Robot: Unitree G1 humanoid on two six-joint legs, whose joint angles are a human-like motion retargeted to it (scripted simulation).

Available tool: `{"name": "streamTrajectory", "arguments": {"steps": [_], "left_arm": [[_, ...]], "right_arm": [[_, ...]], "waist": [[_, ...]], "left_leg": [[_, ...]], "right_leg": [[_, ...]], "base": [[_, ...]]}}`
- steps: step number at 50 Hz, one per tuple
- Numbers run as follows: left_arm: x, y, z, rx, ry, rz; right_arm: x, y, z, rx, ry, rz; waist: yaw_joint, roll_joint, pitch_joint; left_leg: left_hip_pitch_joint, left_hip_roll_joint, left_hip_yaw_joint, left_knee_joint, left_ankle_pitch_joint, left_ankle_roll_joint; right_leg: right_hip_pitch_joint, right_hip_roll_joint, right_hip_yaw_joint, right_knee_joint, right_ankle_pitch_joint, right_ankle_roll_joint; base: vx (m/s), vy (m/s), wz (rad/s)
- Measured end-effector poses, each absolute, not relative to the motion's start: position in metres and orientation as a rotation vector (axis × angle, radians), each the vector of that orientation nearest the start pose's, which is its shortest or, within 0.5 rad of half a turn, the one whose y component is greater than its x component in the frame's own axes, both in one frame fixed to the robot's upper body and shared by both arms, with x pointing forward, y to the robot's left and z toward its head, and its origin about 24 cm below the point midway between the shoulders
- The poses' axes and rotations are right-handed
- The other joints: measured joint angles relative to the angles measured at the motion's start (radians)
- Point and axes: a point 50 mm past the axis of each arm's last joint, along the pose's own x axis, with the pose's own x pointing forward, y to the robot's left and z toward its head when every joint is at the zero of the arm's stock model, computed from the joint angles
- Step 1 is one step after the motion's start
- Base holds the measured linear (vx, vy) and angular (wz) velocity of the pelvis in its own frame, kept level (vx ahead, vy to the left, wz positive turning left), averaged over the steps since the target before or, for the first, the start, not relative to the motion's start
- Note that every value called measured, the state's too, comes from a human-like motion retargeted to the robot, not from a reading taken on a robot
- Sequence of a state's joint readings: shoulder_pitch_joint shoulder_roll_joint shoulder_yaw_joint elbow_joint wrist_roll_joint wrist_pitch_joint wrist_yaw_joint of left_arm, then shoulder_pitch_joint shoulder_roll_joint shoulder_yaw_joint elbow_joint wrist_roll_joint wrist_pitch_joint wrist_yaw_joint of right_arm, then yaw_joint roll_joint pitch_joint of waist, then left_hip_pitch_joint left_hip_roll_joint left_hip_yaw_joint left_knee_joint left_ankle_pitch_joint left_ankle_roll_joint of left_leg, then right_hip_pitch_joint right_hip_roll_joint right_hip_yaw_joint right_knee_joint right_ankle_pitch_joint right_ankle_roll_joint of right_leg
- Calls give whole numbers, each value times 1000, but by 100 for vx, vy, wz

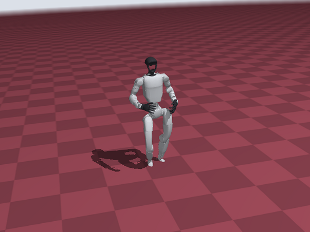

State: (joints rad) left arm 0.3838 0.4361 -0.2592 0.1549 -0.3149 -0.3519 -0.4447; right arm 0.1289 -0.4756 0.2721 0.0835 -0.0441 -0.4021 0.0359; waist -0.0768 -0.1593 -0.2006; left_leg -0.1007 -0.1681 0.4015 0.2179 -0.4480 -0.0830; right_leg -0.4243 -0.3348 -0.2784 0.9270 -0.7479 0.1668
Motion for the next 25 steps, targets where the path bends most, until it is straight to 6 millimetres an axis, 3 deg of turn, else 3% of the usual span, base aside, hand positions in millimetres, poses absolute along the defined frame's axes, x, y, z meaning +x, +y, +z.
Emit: {"name": "streamTrajectory", "arguments": {"steps": [5, 8, 10, 16, 19, 23, 25], "left_arm": [[128, 186, -44, 0, 334, -557], [122, 187, -52, 7, 389, -568], [122, 190, -63, 38, 438, -582], [99, 191, -98, 94, 659, -614], [106, 189, -120, 173, 758, -624], [96, 187, -135, 208, 874, -643], [107, 186, -141, 245, 900, -647]], "right_arm": [[208, -183, 21, -418, -90, 340], [202, -192, 7, -419, -12, 325], [203, -198, -6, -421, 52, 321], [170, -212, -62, -474, 374, 368], [160, -215, -94, -507, 557, 414], [122, -221, -125, -528, 801, 493], [124, -220, -135, -537, 876, 536]], "waist": [[-15, -15, 10], [-24, -19, 13], [-6, 50, -21], [-18, 38, 1], [-6, 90, -22], [-5, 84, -4], [5, 130, -33]], "left_leg": [[-2, -3, 28, 71, -37, 6], [-11, 3, 43, 121, -61, 10], [-30, 77, 48, 98, -88, 4], [-57, 89, 58, 261, -143, 16], [-112, 151, 47, 307, -186, 21], [-154, 176, 44, 450, -234, 29], [-213, 225, 30, 472, -267, 36]], "right_leg": [[6, -28, 15, 35, -19, 12], [8, -37, 20, 49, -25, 16], [47, 81, -26, -100, 11, -5], [37, 22, -11, 12, -20, 1], [44, 98, -48, -74, 5, -19], [24, 63, -43, 20, -20, -20], [13, 139, -72, -66, 4, -38]], "base": [[0, 0, 0], [1, 0, -7], [11, 1, -37], [-7, 2, -5], [0, 0, 0], [-9, 2, 2], [0, 0, 0]]}}
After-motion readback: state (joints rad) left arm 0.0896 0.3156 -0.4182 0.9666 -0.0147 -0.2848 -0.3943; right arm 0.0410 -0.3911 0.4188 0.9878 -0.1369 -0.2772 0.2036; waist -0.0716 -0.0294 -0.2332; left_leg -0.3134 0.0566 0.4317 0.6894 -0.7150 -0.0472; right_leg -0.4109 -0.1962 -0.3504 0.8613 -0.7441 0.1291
